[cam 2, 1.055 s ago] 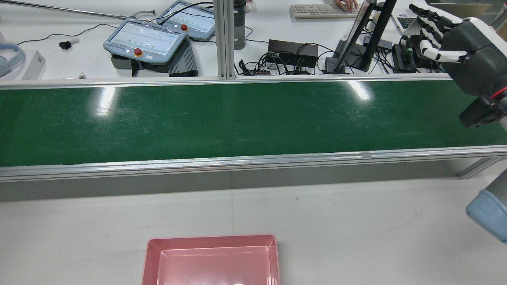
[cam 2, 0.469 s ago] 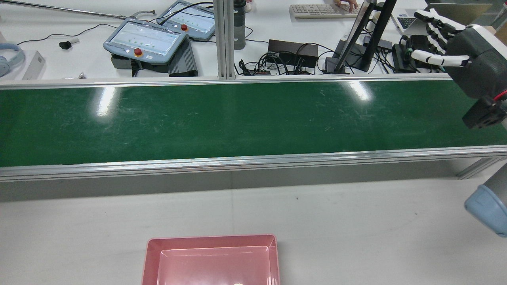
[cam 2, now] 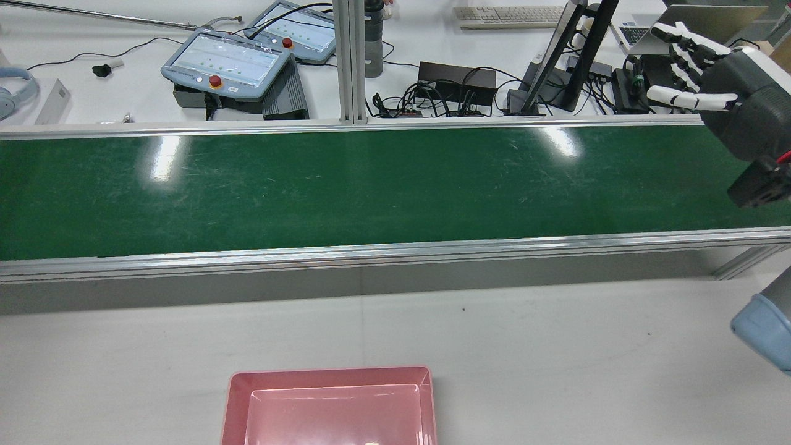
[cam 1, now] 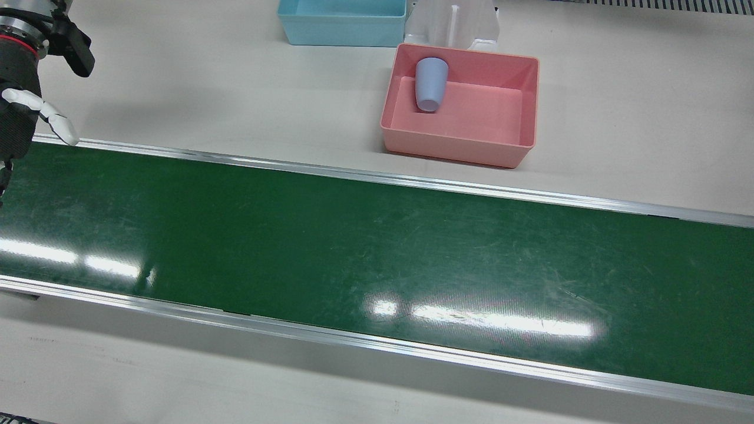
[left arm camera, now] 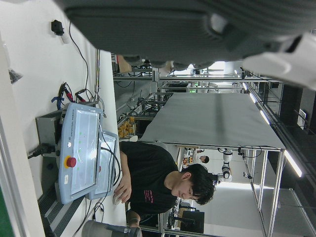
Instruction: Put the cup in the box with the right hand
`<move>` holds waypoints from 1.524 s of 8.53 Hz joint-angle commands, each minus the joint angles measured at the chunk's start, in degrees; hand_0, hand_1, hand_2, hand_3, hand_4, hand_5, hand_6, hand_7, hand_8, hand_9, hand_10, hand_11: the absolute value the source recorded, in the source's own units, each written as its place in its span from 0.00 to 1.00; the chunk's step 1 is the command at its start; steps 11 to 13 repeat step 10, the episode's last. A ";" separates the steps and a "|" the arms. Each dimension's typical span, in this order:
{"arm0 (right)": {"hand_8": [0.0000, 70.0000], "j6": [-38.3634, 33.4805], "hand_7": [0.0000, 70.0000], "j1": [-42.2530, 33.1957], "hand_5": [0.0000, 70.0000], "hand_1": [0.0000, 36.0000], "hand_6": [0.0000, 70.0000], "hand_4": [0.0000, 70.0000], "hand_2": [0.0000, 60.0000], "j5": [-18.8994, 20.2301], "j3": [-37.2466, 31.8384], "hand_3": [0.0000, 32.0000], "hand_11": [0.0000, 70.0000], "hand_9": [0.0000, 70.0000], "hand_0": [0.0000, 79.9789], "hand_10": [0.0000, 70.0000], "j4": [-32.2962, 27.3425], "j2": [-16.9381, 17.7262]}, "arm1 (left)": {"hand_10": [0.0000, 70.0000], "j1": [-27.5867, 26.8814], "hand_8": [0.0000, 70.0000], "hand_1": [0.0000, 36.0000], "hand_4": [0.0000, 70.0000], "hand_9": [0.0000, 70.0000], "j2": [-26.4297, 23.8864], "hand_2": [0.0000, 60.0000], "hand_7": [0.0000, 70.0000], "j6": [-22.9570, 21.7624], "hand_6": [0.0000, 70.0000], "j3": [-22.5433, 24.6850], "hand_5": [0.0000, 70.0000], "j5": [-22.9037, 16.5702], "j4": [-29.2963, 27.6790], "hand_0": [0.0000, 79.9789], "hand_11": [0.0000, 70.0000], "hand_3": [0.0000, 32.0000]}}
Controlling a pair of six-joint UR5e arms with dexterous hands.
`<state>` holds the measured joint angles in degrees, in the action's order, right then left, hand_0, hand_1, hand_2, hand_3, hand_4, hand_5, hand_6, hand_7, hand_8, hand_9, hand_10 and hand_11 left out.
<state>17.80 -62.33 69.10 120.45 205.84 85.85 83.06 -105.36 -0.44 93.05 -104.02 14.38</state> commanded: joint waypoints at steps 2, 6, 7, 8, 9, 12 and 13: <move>0.00 -0.75 0.00 0.02 0.13 0.92 0.03 0.00 0.31 0.77 -0.21 0.00 0.00 0.00 0.74 0.00 0.00 0.28 | 0.00 0.00 0.00 0.00 0.00 0.00 -0.02 0.00 0.00 0.00 0.00 -0.07 0.00 0.04 -0.05 0.00 0.00 0.00; 0.00 -0.67 0.00 0.02 0.12 0.91 0.03 0.00 0.32 0.95 -0.92 0.00 0.00 0.00 0.74 0.00 -0.09 0.37 | 0.00 0.00 0.00 0.00 0.00 0.00 -0.02 0.00 0.00 0.00 0.00 0.02 0.00 -0.04 -0.05 0.00 0.00 0.00; 0.00 -0.67 0.00 0.02 0.12 0.91 0.03 0.00 0.32 0.95 -1.09 0.00 0.00 0.00 0.74 0.00 -0.09 0.28 | 0.00 0.00 0.00 0.00 0.00 0.00 -0.02 0.00 0.00 0.00 0.00 -0.06 0.00 0.04 -0.05 0.00 0.00 0.00; 0.00 -0.67 0.00 0.02 0.12 0.91 0.03 0.00 0.33 0.95 -1.09 0.00 0.00 0.00 0.74 0.00 -0.01 0.37 | 0.00 0.00 0.00 0.00 0.00 0.00 -0.02 0.00 0.00 0.00 0.00 -0.07 0.00 0.04 -0.05 0.00 0.00 0.00; 0.00 -0.67 0.00 0.02 0.12 0.91 0.03 0.00 0.34 0.95 -1.18 0.00 0.00 0.00 0.74 0.00 0.00 0.46 | 0.00 0.00 0.00 0.00 0.00 0.00 0.06 0.00 0.00 0.00 0.00 0.02 0.00 0.04 -0.05 0.00 0.00 0.00; 0.00 -0.67 0.00 0.02 0.12 0.92 0.04 0.00 0.34 0.95 -1.27 0.00 0.00 0.00 0.74 0.00 0.00 0.72 | 0.00 0.00 0.00 0.00 0.00 0.00 -0.02 0.00 0.00 0.00 0.00 -0.06 0.00 0.04 -0.05 0.00 0.00 0.00; 0.00 -0.67 0.00 0.02 0.12 0.92 0.04 0.00 0.34 0.95 -1.27 0.00 0.00 0.00 0.74 0.00 0.00 0.72 | 0.00 0.00 0.00 0.00 0.00 0.00 -0.02 0.00 0.00 0.00 0.00 -0.06 0.00 0.04 -0.05 0.00 0.00 0.00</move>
